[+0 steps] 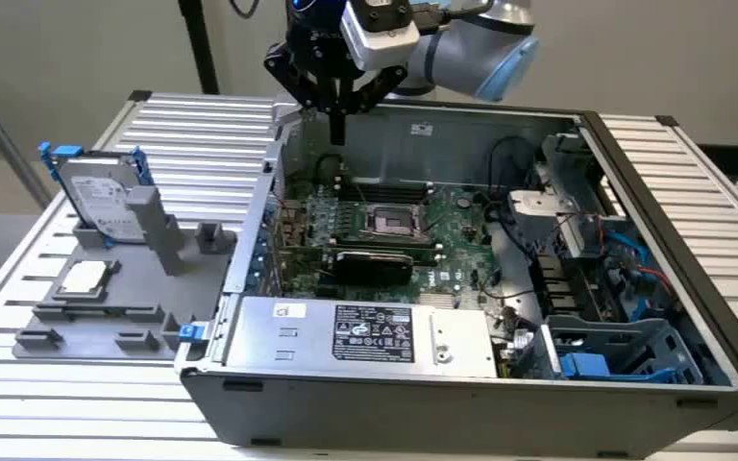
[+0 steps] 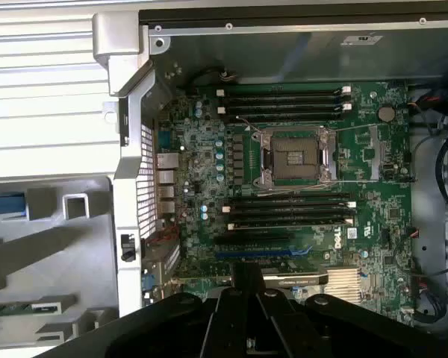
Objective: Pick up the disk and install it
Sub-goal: 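Reach for the disk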
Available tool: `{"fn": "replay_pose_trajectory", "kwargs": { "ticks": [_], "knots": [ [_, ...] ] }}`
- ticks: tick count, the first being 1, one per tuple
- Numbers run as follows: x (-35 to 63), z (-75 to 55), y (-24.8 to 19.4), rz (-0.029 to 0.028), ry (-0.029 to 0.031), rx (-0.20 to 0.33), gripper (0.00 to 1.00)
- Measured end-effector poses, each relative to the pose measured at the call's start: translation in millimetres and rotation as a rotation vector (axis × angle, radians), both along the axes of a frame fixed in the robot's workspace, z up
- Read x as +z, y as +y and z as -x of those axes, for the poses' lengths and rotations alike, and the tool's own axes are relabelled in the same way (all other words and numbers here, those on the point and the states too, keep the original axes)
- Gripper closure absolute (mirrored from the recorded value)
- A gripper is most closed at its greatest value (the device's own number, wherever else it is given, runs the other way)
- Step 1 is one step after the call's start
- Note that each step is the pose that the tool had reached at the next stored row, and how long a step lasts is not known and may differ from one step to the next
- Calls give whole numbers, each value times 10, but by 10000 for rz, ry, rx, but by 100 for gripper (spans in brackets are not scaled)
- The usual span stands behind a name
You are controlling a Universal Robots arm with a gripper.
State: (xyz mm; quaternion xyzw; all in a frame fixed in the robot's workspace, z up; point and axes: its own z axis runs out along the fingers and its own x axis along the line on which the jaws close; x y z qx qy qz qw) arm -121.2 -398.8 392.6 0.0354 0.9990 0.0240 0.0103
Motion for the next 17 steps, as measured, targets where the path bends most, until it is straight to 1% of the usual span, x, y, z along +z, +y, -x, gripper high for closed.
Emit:
{"fn": "replay_pose_trajectory", "kwargs": {
  "ticks": [14, 15, 17],
  "knots": [
    [0, 6, 0, -1, -1, -2, 89],
    [0, 25, 0, -1, 0, -2, 89],
    [-1, 111, 0, -1, -1, -1, 89]
  ]
}}
